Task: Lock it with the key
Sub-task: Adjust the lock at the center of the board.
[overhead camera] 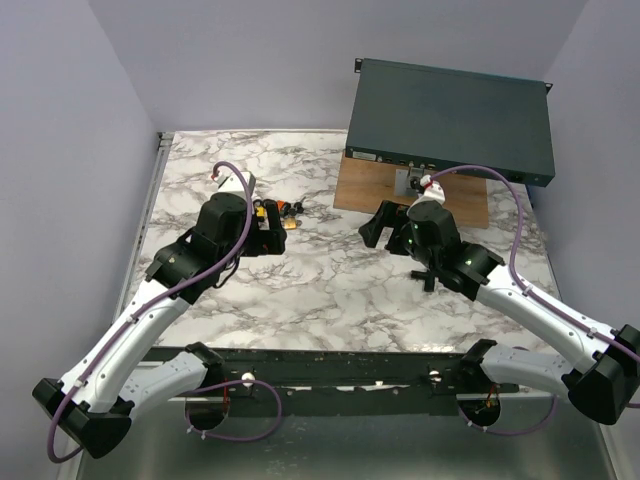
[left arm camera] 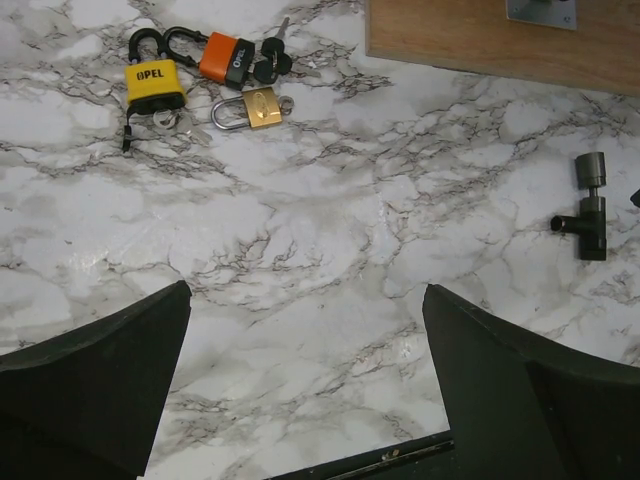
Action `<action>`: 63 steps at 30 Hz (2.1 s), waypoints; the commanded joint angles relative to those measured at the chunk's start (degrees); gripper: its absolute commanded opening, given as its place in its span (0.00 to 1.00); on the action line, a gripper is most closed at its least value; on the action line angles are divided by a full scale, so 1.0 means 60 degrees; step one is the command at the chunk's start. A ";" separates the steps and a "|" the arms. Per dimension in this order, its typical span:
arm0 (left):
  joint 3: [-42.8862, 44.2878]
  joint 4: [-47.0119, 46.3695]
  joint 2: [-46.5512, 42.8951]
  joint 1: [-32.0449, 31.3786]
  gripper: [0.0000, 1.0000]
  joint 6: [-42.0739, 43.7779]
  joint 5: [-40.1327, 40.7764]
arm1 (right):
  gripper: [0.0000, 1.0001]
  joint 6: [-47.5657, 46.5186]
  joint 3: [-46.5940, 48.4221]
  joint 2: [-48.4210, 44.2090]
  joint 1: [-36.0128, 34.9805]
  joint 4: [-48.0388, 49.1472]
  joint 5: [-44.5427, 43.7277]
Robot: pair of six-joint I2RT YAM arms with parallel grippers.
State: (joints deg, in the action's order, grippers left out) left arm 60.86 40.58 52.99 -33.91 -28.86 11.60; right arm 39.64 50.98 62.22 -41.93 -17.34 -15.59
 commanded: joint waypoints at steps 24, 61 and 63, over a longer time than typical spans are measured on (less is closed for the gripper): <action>-0.0318 -0.1266 0.2446 0.2860 0.99 -0.2326 0.0653 | 1.00 0.0057 -0.0258 0.0817 -0.0030 0.0735 0.0041; 0.6415 0.0861 1.0714 0.4455 0.74 -0.1334 -0.2608 | 1.00 0.0200 0.0169 0.0443 -0.0015 0.0762 -0.0110; 0.6579 0.0356 1.0622 0.4554 0.75 -0.1268 -0.2914 | 1.00 0.0137 0.0274 0.0562 -0.0016 0.0759 -0.0075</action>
State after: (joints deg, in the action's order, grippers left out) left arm 98.04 46.13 118.21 -7.94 -35.00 -1.13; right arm 40.49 50.02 64.27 -41.93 -14.59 -16.56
